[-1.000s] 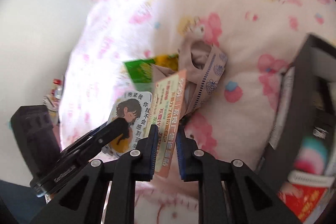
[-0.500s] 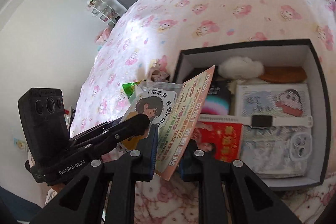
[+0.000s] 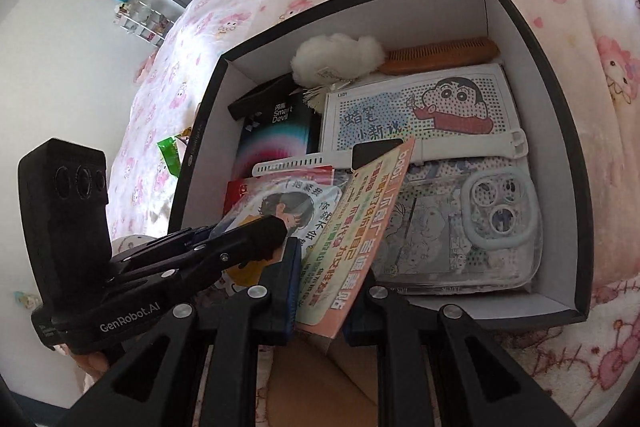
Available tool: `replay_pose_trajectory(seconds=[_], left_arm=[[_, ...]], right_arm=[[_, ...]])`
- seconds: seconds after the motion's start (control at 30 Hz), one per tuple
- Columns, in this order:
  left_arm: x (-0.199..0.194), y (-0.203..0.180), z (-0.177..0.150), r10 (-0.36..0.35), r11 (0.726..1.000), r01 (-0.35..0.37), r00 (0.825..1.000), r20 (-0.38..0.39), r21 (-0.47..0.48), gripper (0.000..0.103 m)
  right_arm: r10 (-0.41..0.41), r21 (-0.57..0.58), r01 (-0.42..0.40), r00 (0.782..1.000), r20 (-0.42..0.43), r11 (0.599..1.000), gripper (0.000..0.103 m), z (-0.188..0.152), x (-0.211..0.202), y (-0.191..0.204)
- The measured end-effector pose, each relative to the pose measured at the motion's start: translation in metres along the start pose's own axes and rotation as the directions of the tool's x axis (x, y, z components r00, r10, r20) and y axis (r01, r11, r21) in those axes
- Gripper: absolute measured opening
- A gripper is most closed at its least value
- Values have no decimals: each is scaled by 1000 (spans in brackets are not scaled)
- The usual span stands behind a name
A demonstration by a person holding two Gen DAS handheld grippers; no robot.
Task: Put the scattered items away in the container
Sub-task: 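Carry the cards into the box and lower them beside the watch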
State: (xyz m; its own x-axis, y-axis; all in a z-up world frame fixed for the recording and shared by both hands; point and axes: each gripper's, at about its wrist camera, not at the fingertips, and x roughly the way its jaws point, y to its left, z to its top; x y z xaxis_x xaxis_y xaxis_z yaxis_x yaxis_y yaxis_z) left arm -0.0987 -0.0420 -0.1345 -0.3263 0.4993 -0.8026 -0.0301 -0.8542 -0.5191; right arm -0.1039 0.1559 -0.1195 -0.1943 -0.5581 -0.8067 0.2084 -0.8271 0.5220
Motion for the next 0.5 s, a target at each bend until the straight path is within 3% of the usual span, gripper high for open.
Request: replay_pose_trajectory(seconds=[0.3, 0.47, 0.5], left_arm=[[-15, 6, 1, -35, 999, 38, 996, 82, -28, 24], [-6, 12, 4, 94, 993, -91, 994, 51, -74, 24], [-3, 14, 5, 125, 989, -122, 992, 33, -82, 29]], right_arm=[[-50, -68, 52, 998, 27, 996, 15, 20, 4, 15], [-93, -94, 91, 996, -16, 991, 15, 17, 15, 17], [-93, -98, 90, 995, -26, 991, 15, 15, 15, 16]])
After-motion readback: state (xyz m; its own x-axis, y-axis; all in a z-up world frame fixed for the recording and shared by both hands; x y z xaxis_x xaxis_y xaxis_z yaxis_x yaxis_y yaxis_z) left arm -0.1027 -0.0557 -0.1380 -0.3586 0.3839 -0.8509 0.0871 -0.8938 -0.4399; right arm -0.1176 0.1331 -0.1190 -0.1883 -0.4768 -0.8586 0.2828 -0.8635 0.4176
